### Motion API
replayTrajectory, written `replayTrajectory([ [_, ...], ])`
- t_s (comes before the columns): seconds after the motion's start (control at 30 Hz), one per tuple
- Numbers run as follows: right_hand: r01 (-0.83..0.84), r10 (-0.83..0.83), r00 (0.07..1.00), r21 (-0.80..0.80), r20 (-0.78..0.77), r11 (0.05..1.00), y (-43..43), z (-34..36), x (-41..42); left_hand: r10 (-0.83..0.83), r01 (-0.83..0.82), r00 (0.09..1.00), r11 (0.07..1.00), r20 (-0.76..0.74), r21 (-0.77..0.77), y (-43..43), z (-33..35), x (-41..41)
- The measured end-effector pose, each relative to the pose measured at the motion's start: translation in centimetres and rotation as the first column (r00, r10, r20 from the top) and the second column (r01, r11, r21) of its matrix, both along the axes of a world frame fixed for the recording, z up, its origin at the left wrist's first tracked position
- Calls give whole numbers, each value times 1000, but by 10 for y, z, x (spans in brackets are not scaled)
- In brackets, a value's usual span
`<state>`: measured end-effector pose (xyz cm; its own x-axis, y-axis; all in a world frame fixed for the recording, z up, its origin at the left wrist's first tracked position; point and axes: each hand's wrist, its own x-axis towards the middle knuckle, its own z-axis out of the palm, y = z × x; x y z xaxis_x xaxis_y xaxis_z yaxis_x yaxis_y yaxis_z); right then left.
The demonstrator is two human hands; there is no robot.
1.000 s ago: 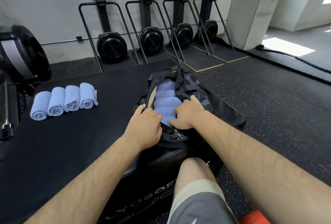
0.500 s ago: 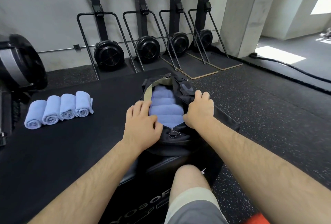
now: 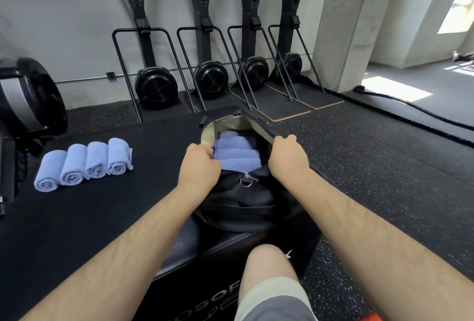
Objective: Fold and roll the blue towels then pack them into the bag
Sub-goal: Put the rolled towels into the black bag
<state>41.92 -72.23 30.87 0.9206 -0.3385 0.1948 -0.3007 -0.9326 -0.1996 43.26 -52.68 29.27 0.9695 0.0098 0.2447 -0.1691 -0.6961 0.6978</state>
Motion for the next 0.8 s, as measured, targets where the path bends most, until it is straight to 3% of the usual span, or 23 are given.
replayTrajectory([
  [0.13, 34, -67, 985, 202, 157, 979, -3, 6, -3, 4, 2, 996, 998, 90, -66, -3, 24, 9],
  [0.27, 7, -24, 998, 240, 66, 971, -4, 6, -6, -34, 35, 998, 999, 54, -20, -9, 22, 8],
  [0.4, -41, -83, 942, 356, 325, 934, -15, 18, -4, 4, 5, 993, 997, 118, -72, -4, 25, 12],
  [0.47, -36, -106, 928, 369, 356, 929, -17, 22, -4, 18, -9, 991, 998, 134, -63, -2, 28, 13],
  [0.57, 5, -66, 961, 220, 269, 975, -9, 18, -7, -13, 20, 988, 999, 156, -43, -4, 26, 6],
  [0.67, -14, 40, 929, -73, 369, 997, 8, 13, -12, -32, 49, 973, 996, 229, -69, -3, 25, 0],
  [0.8, -235, 264, 849, -120, 457, 964, 54, 24, -12, -39, 85, 950, 987, 311, -135, 8, 29, -10],
])
